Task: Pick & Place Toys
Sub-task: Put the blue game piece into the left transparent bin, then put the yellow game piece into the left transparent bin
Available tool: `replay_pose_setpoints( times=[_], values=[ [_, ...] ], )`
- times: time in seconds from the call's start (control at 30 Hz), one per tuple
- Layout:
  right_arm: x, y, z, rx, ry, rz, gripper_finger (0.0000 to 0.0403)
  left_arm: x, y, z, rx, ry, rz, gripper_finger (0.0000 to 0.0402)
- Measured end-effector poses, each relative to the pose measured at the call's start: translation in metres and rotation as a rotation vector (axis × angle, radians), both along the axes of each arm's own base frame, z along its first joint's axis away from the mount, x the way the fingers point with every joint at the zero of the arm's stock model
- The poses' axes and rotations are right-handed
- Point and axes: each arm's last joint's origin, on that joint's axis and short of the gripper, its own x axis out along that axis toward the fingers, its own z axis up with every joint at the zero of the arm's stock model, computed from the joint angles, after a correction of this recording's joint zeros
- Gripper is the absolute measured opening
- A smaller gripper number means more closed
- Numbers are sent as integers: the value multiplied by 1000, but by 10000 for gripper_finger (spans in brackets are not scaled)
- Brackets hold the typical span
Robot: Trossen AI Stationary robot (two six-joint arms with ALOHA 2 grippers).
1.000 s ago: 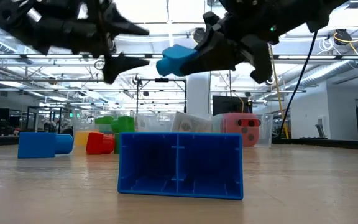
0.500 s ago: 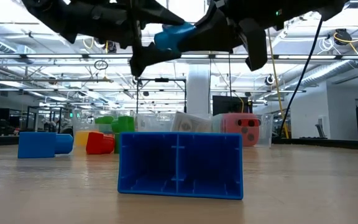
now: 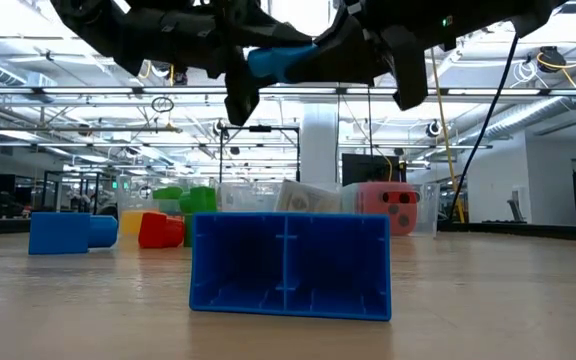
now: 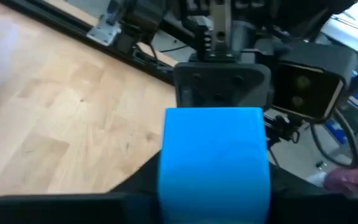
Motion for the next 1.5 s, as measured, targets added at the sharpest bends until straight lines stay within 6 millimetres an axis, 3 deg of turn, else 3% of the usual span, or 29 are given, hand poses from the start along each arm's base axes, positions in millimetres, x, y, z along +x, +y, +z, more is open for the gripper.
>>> replay_pose_setpoints(
  times=[0.23, 0.43, 0.6, 0.7, 0.9, 1.07, 1.37, 1.5],
  values=[
    [-4, -2, 5, 174, -58, -143, 72, -14, 15, 17, 60, -8, 68, 124],
    [-23, -4, 18, 267, -10, -215, 132, -48, 29, 21, 157, 47, 385, 124],
    [-33, -8, 28, 358, -8, -216, 160, -83, 46, 8, 211, 113, 706, 124],
    [-32, -9, 28, 364, -9, -214, 167, -99, 58, -11, 218, 171, 864, 124],
    [-29, -13, 26, 360, -7, -229, 169, -122, 86, -42, 169, 263, 1039, 124],
    [-29, -15, 26, 361, -9, -235, 169, -130, 102, -44, 141, 248, 1129, 129],
    [-32, -16, 18, 357, -1, -238, 169, -132, 106, -45, 116, 244, 1155, 354],
    [-32, -16, 19, 362, -11, -236, 169, -132, 106, -45, 128, 250, 1141, 390]
  ],
)
